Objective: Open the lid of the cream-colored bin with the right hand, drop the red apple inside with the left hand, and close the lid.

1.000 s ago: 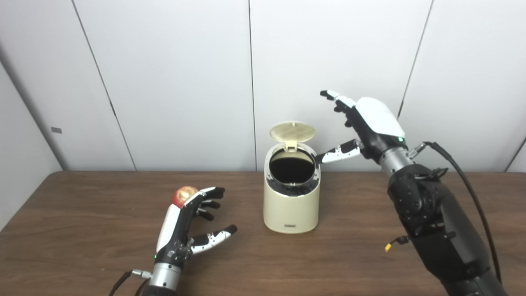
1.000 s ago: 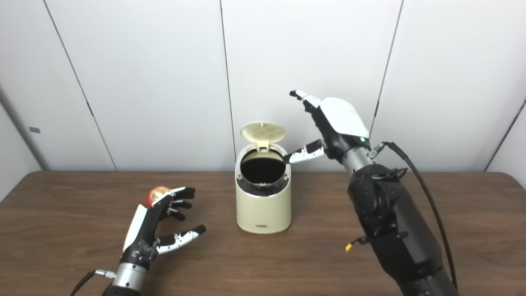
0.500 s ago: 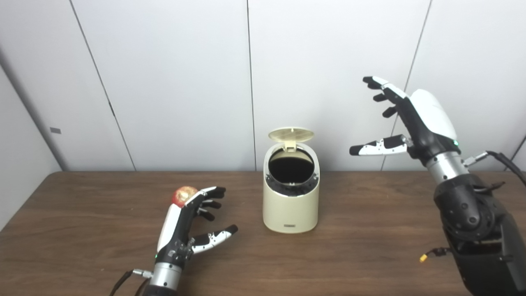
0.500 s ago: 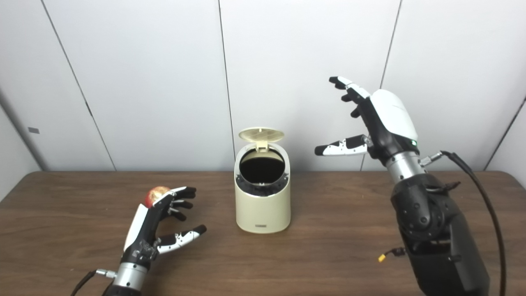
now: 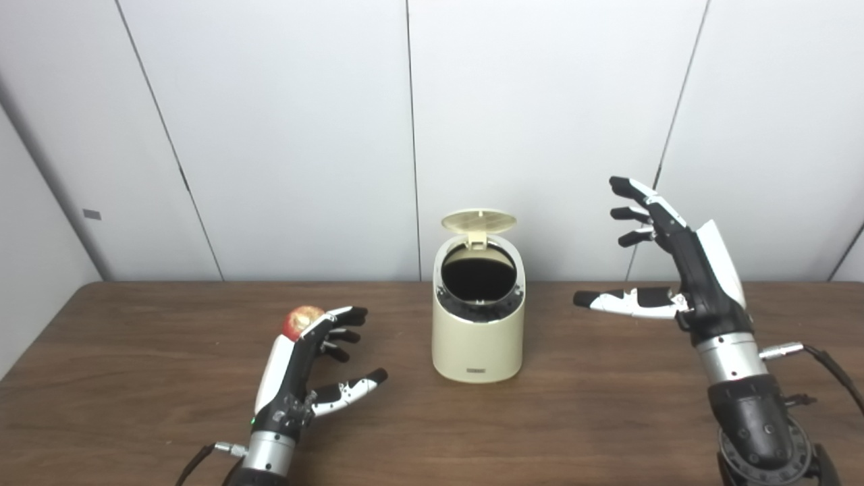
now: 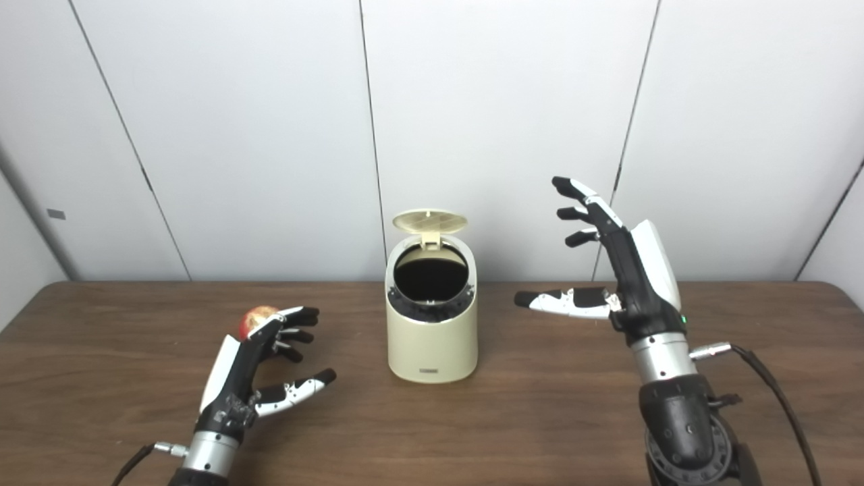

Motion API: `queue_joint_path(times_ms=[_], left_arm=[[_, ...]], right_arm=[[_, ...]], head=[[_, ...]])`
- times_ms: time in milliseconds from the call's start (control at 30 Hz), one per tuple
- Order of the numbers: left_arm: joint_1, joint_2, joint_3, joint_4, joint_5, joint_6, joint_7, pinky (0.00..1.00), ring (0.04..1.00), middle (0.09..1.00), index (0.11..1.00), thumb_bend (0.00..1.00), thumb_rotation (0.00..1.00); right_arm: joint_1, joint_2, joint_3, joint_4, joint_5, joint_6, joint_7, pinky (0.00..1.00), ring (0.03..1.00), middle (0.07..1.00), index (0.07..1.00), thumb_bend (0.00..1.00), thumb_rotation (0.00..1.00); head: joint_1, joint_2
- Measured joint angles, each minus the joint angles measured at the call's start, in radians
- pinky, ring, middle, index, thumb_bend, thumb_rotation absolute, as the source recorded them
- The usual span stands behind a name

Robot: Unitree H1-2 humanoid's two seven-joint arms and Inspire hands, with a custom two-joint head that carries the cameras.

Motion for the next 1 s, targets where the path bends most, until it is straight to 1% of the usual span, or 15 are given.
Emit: queue_joint_path(times_ms=[33, 67, 133, 233, 300, 400, 500, 567, 600, 667, 733, 800, 900, 933, 1000], left_arm=[[0.000, 0.000, 0.000, 0.000, 0.000, 0.000, 0.000, 0.55, 0.682, 0.754, 0.772, 0.66, 0.08], [0.000, 0.000, 0.000, 0.000, 0.000, 0.000, 0.000, 0.55, 0.682, 0.753, 0.771, 0.66, 0.07], [0.000, 0.000, 0.000, 0.000, 0.000, 0.000, 0.000, 0.55, 0.684, 0.753, 0.771, 0.66, 0.07], [0.001, 0.002, 0.000, -0.001, 0.001, 0.000, 0.000, 0.56, 0.686, 0.754, 0.771, 0.65, 0.07], [0.001, 0.002, 0.000, -0.005, 0.001, 0.000, 0.000, 0.55, 0.685, 0.754, 0.770, 0.65, 0.06], [0.004, 0.002, 0.000, -0.011, 0.001, 0.001, 0.000, 0.55, 0.679, 0.751, 0.768, 0.64, 0.05], [0.009, 0.001, 0.001, -0.012, 0.008, 0.005, 0.001, 0.55, 0.680, 0.750, 0.764, 0.64, 0.05], [0.013, -0.001, 0.004, -0.014, 0.011, 0.008, 0.003, 0.55, 0.681, 0.749, 0.761, 0.64, 0.06], [0.015, -0.002, 0.005, -0.022, 0.011, 0.009, 0.003, 0.55, 0.681, 0.750, 0.761, 0.64, 0.06], [0.022, -0.006, 0.006, -0.044, 0.012, 0.010, 0.003, 0.53, 0.674, 0.751, 0.762, 0.65, 0.09], [0.023, -0.009, 0.006, -0.054, 0.013, 0.017, 0.003, 0.53, 0.671, 0.753, 0.767, 0.65, 0.09], [0.025, -0.013, 0.005, -0.064, 0.018, 0.020, 0.004, 0.57, 0.680, 0.744, 0.765, 0.64, 0.09], [0.027, -0.018, 0.003, -0.074, 0.044, 0.021, 0.011, 0.57, 0.681, 0.745, 0.765, 0.63, 0.09], [0.027, -0.021, 0.004, -0.077, 0.050, 0.021, 0.013, 0.57, 0.681, 0.746, 0.764, 0.63, 0.09], [0.027, -0.025, 0.006, -0.078, 0.057, 0.021, 0.025, 0.59, 0.690, 0.746, 0.763, 0.64, 0.09]], right_arm=[[0.005, 0.001, 0.001, 0.013, 0.004, -0.018, -0.007, 0.66, 0.774, 0.860, 0.855, 0.78, 0.08], [0.010, 0.003, 0.000, 0.045, 0.014, -0.053, -0.024, 0.67, 0.777, 0.865, 0.854, 0.80, 0.10], [0.025, 0.012, -0.003, 0.105, 0.031, -0.091, -0.045, 0.67, 0.775, 0.864, 0.850, 0.81, 0.11], [0.064, 0.033, -0.003, 0.173, 0.046, -0.132, -0.075, 0.67, 0.776, 0.877, 0.860, 0.82, 0.15], [0.088, 0.044, -0.004, 0.216, 0.054, -0.156, -0.091, 0.67, 0.777, 0.899, 0.863, 0.82, 0.15], [0.111, 0.046, -0.004, 0.256, 0.066, -0.209, -0.112, 0.69, 0.781, 0.887, 0.867, 0.83, 0.17], [0.118, 0.050, -0.007, 0.282, 0.076, -0.242, -0.134, 0.70, 0.782, 0.876, 0.865, 0.83, 0.16], [0.122, 0.054, -0.009, 0.296, 0.089, -0.258, -0.142, 0.71, 0.793, 0.884, 0.864, 0.82, 0.15], [0.124, 0.056, -0.010, 0.302, 0.095, -0.265, -0.143, 0.72, 0.798, 0.889, 0.862, 0.81, 0.14], [0.133, 0.059, -0.012, 0.309, 0.112, -0.276, -0.144, 0.73, 0.803, 0.901, 0.863, 0.81, 0.13], [0.139, 0.062, -0.012, 0.311, 0.125, -0.279, -0.143, 0.74, 0.809, 0.907, 0.870, 0.80, 0.13], [0.143, 0.061, -0.012, 0.311, 0.132, -0.279, -0.142, 0.73, 0.797, 0.900, 0.865, 0.80, 0.11], [0.146, 0.060, -0.014, 0.308, 0.133, -0.278, -0.139, 0.74, 0.796, 0.896, 0.868, 0.81, 0.09], [0.148, 0.059, -0.014, 0.303, 0.133, -0.276, -0.136, 0.73, 0.797, 0.898, 0.870, 0.80, 0.09], [0.152, 0.055, -0.015, 0.291, 0.136, -0.271, -0.125, 0.73, 0.803, 0.901, 0.875, 0.79, 0.08]], head=[[0.000, 0.000], [0.002, 0.000], [0.003, 0.002], [0.006, 0.003], [0.011, 0.006], [0.024, 0.005], [0.052, 0.000], [0.077, -0.002], [0.077, -0.002], [0.107, 0.000], [0.115, -0.002], [0.158, -0.003], [0.170, -0.005], [0.192, -0.006], [0.198, -0.008]])
